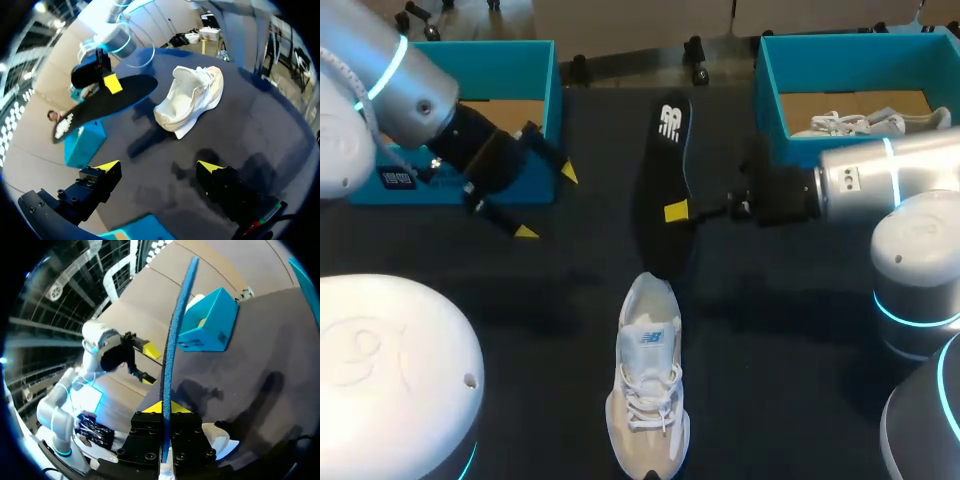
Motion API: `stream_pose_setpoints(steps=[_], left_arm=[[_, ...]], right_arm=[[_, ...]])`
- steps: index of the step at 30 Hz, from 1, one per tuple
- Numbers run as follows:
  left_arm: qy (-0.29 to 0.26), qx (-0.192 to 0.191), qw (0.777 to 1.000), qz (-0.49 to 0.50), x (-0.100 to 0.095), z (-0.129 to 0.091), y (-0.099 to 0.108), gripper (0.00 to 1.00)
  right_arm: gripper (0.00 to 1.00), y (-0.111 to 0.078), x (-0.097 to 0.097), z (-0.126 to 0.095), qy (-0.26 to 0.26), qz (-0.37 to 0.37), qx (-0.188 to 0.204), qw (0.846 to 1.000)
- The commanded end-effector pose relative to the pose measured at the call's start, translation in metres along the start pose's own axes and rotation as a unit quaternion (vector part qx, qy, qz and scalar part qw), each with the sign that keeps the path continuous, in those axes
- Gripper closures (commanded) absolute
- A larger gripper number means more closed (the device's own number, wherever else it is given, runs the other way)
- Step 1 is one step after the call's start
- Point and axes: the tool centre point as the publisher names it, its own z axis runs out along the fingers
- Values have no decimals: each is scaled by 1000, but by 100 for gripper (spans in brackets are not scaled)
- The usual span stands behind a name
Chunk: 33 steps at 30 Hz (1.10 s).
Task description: Take the shoe out of the shoebox, open the shoe tongue, remove and reinsert the insole, then place the shoe into the shoebox
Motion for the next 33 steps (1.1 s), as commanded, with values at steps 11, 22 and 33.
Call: stream_pose_setpoints(steps=[11,22,33], left_arm=[[67,-61,990,-110,39,14,-24,0],[106,-85,985,-110,58,32,-31,0],[132,-83,978,-138,69,46,-33,0]], right_arm=[[100,-15,1,17,-4,-65,-15,998],[100,-20,1,21,-10,-82,-20,996],[100,-24,-6,29,-3,-104,-29,994]])
